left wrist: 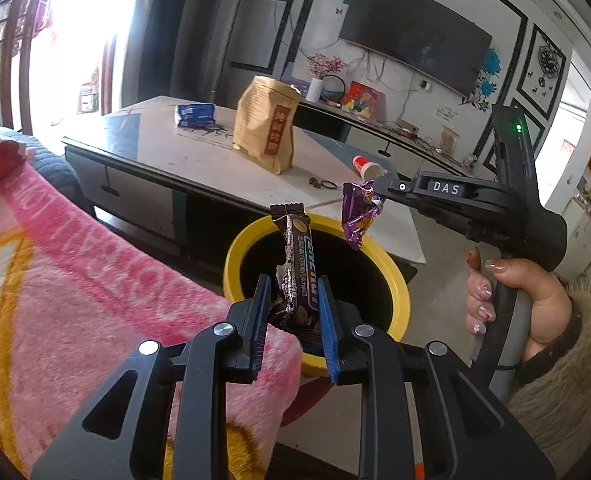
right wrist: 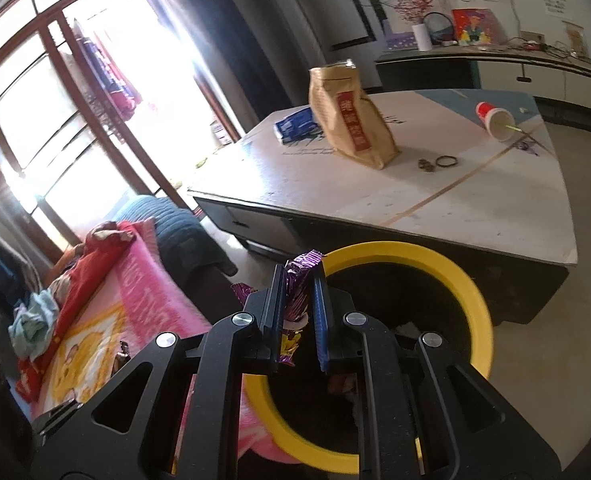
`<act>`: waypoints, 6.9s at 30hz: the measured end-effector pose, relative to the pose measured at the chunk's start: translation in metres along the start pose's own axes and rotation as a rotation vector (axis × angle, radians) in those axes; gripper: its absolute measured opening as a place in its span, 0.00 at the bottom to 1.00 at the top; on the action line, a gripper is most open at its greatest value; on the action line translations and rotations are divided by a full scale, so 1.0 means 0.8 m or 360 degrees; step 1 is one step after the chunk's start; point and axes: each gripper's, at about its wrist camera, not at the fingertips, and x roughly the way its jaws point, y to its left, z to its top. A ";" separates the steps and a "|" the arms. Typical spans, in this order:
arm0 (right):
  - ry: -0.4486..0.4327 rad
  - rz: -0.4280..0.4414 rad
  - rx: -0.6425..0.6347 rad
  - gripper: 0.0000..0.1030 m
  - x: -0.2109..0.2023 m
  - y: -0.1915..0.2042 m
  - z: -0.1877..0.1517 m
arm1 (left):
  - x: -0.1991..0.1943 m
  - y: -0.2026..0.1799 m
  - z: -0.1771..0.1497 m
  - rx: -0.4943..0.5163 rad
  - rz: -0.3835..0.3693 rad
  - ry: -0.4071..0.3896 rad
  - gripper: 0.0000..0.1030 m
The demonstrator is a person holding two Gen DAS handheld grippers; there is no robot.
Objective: Collect trash
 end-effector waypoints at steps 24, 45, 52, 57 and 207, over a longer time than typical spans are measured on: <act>0.0014 -0.0145 0.0154 0.09 0.015 -0.070 0.001 | 0.091 -0.038 0.006 0.0111 -0.0071 0.0159 0.22; -0.0027 -0.0167 0.0184 0.51 -0.008 -0.084 -0.001 | 0.106 -0.043 0.018 0.0134 -0.0016 0.0161 0.87; -0.0074 -0.0205 0.0136 0.70 -0.036 -0.080 -0.004 | 0.089 -0.039 0.021 0.0125 0.0036 0.0140 0.94; -0.0121 -0.0242 0.0047 0.83 -0.058 -0.063 -0.010 | 0.071 -0.033 0.024 0.0123 0.0085 0.0116 0.94; -0.0485 0.0221 -0.0746 0.89 -0.118 0.278 -0.207 | -0.263 0.138 -0.127 -0.0285 0.0853 -0.0489 0.94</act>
